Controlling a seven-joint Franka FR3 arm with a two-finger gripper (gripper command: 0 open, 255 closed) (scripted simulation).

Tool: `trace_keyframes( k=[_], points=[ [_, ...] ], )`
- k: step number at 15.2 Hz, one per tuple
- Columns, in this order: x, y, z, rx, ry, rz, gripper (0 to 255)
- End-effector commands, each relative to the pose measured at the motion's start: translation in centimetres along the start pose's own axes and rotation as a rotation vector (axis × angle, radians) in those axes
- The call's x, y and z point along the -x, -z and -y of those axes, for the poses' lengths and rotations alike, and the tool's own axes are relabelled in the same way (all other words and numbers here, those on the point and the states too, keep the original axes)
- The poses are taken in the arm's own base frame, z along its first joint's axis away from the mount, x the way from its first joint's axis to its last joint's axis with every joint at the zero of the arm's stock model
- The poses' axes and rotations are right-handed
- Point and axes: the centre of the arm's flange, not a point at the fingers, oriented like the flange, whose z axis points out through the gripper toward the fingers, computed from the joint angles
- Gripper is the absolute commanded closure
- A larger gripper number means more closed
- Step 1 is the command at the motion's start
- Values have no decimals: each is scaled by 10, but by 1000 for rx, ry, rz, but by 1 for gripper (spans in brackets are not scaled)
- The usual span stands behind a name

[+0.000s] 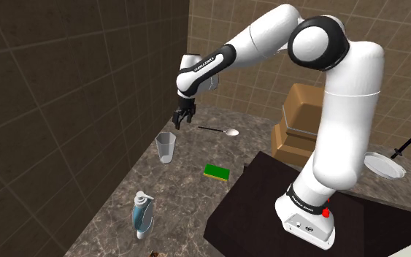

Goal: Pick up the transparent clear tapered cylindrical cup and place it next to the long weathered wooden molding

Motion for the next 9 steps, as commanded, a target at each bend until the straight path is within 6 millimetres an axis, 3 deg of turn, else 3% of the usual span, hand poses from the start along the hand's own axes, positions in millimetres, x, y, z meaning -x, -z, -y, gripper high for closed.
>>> trace_keyframes(
  k=[1,9],
  points=[
    [-19,-19,-5,-3,-3,-1,0],
    [-90,-90,-28,-14,-14,-4,0]
  ],
)
